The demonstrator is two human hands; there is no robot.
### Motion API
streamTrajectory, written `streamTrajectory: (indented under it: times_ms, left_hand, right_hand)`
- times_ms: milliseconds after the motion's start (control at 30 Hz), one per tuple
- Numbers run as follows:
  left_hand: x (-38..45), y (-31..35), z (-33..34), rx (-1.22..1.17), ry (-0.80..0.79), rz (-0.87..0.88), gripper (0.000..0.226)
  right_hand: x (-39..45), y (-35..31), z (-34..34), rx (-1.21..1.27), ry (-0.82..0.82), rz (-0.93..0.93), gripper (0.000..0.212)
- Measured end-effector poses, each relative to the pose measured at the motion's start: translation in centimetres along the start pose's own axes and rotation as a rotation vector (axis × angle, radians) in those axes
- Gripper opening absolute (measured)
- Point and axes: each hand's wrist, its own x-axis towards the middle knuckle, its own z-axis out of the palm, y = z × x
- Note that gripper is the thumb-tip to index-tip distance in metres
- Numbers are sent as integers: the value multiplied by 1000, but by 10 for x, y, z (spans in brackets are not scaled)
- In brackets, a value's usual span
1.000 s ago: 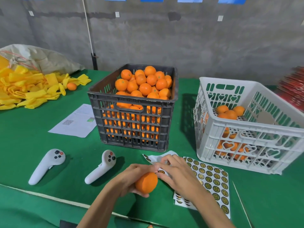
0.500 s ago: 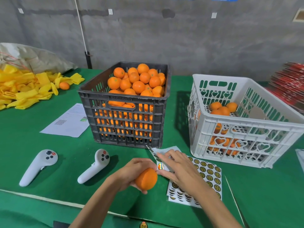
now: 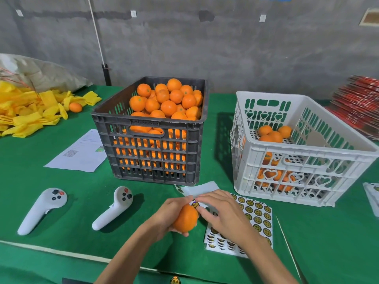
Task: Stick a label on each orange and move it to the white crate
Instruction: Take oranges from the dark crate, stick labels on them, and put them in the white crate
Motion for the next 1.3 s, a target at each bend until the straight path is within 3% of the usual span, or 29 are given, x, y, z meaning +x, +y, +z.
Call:
streamTrajectory:
  times_ms: [300, 533, 600, 733, 867, 1033, 1233, 1300]
  left_hand:
    - [1, 4, 13, -55, 77, -49, 47]
    - [-1, 6, 17, -180, 39, -143, 46]
    - [1, 6, 19, -179, 80, -149, 42]
    - [3, 2, 9, -210, 262, -139, 34]
    - [-2, -5, -3, -286, 371, -112, 43]
    - [-9, -2, -2, -320, 405, -34, 61]
    - [-14, 17, 4, -320, 438, 84, 61]
    - [-14, 27, 8, -341, 435, 152, 57]
  right_hand:
    - [-3, 7, 4, -278, 122, -249, 23]
    - [-8, 9, 4, -311, 191, -340, 22]
    - [-8, 2, 1, -197, 210, -248, 13]
    - [-7, -17, -11, 454, 299, 247, 5]
    - [0, -34, -23, 834, 100, 396, 6]
    - [11, -57, -14, 864, -84, 402, 11]
    - [17, -73, -17, 730, 69, 399, 5]
    - [20, -75, -25, 749, 123, 388, 14]
